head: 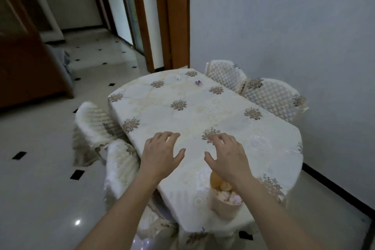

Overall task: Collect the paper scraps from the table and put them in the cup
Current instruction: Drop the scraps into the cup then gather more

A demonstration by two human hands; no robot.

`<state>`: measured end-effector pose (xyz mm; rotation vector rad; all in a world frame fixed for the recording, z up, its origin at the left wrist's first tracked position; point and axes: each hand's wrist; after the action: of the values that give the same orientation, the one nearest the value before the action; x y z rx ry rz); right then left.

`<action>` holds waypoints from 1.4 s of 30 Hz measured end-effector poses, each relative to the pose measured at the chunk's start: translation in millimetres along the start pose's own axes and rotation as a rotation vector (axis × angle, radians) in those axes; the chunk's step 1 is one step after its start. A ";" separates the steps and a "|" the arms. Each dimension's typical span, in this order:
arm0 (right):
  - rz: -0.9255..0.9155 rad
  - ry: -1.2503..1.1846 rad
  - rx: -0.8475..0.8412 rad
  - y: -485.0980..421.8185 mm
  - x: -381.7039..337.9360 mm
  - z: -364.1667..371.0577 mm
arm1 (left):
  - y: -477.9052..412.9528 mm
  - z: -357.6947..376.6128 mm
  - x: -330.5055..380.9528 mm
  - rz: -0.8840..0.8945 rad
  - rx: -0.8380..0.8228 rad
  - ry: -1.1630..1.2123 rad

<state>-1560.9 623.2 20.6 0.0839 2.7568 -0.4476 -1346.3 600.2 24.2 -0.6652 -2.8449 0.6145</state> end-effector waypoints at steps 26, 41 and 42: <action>-0.593 -0.149 -0.206 8.2 -331.7 148.6 | 217.5 -97.2 -258.2 -0.591 0.091 -0.238; -0.544 -0.195 -0.191 -70.1 -573.0 252.9 | 222.6 -139.4 -529.5 -0.567 0.088 -0.270; -0.548 -0.192 -0.196 -75.8 -582.1 259.3 | 221.3 -139.9 -540.9 -0.569 0.085 -0.270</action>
<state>-938.4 467.4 13.1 -0.7349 2.5861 -0.2933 -745.6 585.1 25.9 0.2658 -3.0075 0.7548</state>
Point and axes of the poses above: each hand's wrist, its own y-axis away from the middle knuckle, its own z-axis out of the palm, x = y × z, and after that the axes turned 10 degrees about z, right-handed
